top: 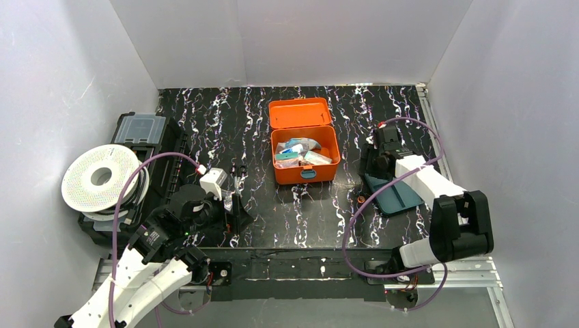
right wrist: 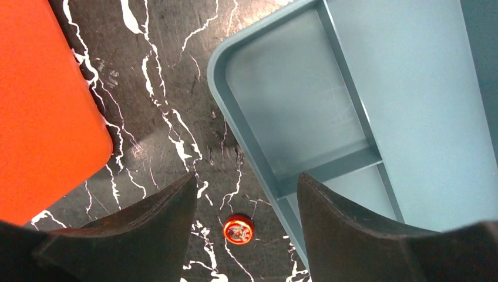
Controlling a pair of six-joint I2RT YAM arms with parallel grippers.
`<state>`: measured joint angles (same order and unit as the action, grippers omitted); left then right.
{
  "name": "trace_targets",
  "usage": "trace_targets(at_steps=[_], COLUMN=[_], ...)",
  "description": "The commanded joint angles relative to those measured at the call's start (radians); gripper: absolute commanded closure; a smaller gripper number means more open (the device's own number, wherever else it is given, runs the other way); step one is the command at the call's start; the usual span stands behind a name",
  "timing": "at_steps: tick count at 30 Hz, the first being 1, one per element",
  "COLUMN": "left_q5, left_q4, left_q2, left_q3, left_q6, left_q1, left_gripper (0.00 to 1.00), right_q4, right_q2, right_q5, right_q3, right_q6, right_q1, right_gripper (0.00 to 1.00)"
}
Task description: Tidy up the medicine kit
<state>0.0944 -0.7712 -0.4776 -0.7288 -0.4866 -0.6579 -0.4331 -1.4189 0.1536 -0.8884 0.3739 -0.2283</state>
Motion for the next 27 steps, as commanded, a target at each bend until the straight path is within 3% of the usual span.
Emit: trace_targets(at_steps=[1,8,13,20,27], left_q5=[0.013,0.012,0.012,0.012,0.015], left_q4=[-0.001,0.0,0.0,0.0,-0.001], left_q2=[-0.013,-0.015,-0.015,-0.015,-0.014], left_q3=[-0.023,-0.023,-0.023,-0.023,-0.023], left_q6=[0.015,0.016,0.014,0.016,0.016], left_q1=[-0.005,-0.004,-0.004,-0.003,-0.003], left_gripper=[0.02,0.02,0.02,0.02,0.02], right_q4=[0.042,0.064,0.068,0.072,0.065], right_q2=[-0.062,-0.134,-0.145,-0.139,-0.158], right_q5=[-0.014,-0.031,-0.047,-0.055,-0.082], right_q3=[-0.062,-0.076,-0.067,-0.034,-0.028], right_q6=[-0.042,-0.04,-0.036,-0.02,0.023], right_q1=[0.006,0.006,0.006,0.006,0.006], right_gripper=[0.31,0.35,0.46,0.7,0.77])
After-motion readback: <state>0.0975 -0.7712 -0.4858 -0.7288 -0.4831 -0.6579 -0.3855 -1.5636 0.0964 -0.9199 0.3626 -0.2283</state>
